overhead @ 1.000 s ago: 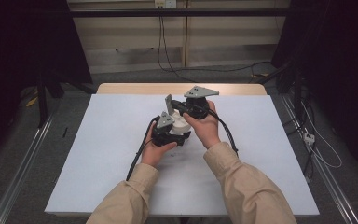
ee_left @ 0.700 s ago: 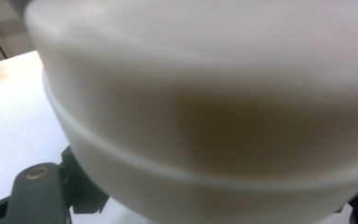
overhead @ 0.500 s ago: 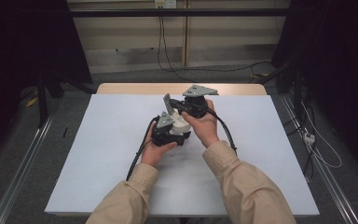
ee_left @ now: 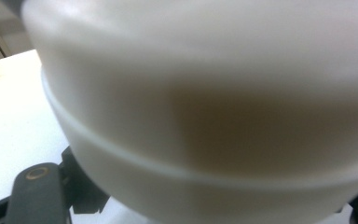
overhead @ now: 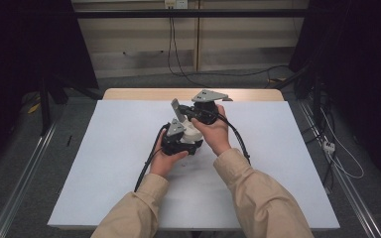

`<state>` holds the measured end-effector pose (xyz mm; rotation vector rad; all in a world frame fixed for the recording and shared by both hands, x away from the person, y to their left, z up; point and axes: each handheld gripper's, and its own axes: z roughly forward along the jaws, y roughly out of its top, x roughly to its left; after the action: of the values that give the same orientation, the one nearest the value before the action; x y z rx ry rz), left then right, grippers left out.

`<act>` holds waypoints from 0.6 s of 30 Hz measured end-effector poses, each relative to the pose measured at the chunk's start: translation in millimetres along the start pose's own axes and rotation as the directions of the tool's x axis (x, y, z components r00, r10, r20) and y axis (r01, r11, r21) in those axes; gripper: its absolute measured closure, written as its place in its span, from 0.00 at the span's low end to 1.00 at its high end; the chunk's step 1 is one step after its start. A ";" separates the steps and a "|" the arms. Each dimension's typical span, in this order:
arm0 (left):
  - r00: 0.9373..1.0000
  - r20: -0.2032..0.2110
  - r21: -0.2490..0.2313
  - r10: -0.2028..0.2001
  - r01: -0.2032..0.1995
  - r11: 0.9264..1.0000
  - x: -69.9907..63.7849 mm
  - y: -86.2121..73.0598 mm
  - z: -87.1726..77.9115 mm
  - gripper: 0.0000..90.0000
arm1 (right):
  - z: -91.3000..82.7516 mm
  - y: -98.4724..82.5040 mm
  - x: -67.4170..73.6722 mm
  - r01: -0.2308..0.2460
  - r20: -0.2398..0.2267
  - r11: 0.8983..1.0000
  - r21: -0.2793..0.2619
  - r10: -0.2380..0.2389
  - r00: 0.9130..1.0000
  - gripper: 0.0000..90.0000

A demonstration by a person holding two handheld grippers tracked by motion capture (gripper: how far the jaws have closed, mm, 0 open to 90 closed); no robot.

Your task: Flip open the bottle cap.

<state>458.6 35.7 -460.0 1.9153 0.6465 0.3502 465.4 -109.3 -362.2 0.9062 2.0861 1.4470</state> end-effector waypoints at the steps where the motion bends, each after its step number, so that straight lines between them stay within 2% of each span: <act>1: 1.000 0.000 0.000 -0.001 0.001 1.000 0.0 0.0 0.0 0.21 | 0.0 0.0 0.0 0.000 0.000 1.000 0.000 0.000 1.000 1.00; 18: 1.000 0.002 0.006 0.005 -0.005 1.000 0.4 -0.2 -0.1 0.21 | 6.6 -0.4 -1.3 0.001 -0.010 1.000 0.012 0.000 1.000 1.00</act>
<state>458.9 36.1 -460.2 1.9226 0.6423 0.3496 470.6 -106.1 -365.0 0.9048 2.1043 1.4430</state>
